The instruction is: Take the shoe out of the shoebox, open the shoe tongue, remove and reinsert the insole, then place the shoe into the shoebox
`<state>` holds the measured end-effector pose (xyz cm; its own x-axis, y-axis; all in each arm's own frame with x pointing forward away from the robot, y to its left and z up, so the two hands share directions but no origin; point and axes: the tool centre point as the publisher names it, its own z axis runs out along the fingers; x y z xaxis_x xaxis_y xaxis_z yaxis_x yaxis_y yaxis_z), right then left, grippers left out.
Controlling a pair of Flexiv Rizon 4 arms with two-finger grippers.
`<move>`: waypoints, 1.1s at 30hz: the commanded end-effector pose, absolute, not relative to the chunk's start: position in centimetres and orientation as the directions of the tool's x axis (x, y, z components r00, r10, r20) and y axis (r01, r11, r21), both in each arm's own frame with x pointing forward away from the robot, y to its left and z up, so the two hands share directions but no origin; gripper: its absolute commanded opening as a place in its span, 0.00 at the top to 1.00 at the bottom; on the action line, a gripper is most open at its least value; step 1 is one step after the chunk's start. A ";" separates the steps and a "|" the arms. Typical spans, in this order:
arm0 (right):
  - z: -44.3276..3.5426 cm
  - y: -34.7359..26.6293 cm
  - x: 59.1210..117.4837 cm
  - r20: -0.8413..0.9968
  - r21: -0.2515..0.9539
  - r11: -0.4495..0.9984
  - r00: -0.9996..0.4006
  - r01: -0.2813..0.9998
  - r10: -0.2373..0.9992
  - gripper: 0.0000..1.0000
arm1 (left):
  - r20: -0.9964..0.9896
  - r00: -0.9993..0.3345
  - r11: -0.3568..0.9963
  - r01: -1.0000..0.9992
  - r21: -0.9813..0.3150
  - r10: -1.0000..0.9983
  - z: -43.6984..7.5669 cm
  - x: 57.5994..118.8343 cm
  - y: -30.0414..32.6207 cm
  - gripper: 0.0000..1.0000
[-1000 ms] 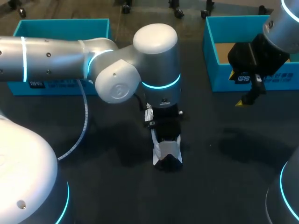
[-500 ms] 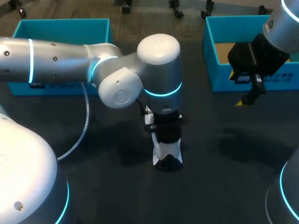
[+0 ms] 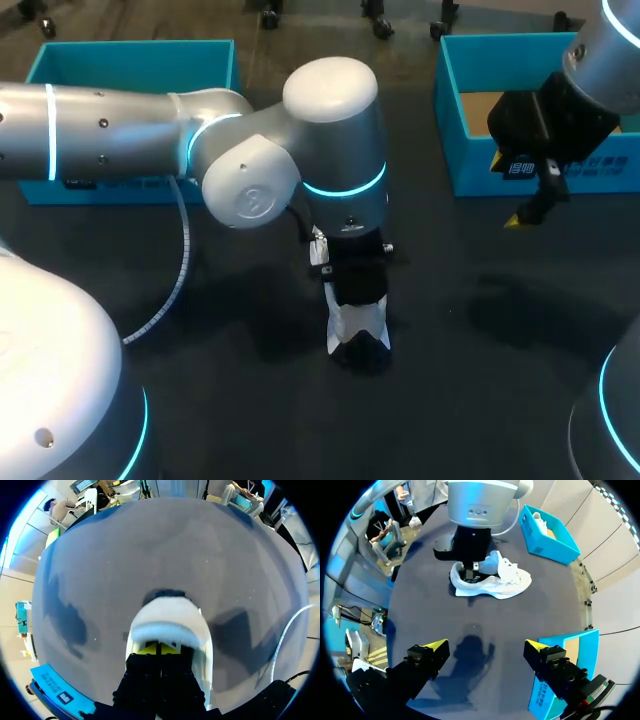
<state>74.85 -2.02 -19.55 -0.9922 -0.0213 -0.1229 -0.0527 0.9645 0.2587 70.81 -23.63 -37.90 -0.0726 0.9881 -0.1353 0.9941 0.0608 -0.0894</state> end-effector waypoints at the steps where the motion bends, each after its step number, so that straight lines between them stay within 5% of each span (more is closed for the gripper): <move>1: -19.6 -2.0 74.9 -0.123 0.257 0.965 -0.992 -0.052 -0.020 0.00 | -0.131 -0.065 0.052 0.994 -0.098 0.989 -39.0 70.4 -24.2 1.00; 21: -19.6 -2.0 74.9 -0.123 0.257 0.965 -0.992 -0.052 -0.020 0.00 | -0.086 -0.048 0.039 0.995 -0.096 0.995 -41.9 70.6 -23.7 1.00; 33: -19.6 -2.0 74.9 -0.123 0.257 0.965 -0.992 -0.052 -0.020 0.00 | -0.112 -0.075 0.074 0.997 -0.008 0.991 -37.8 72.6 -23.0 1.00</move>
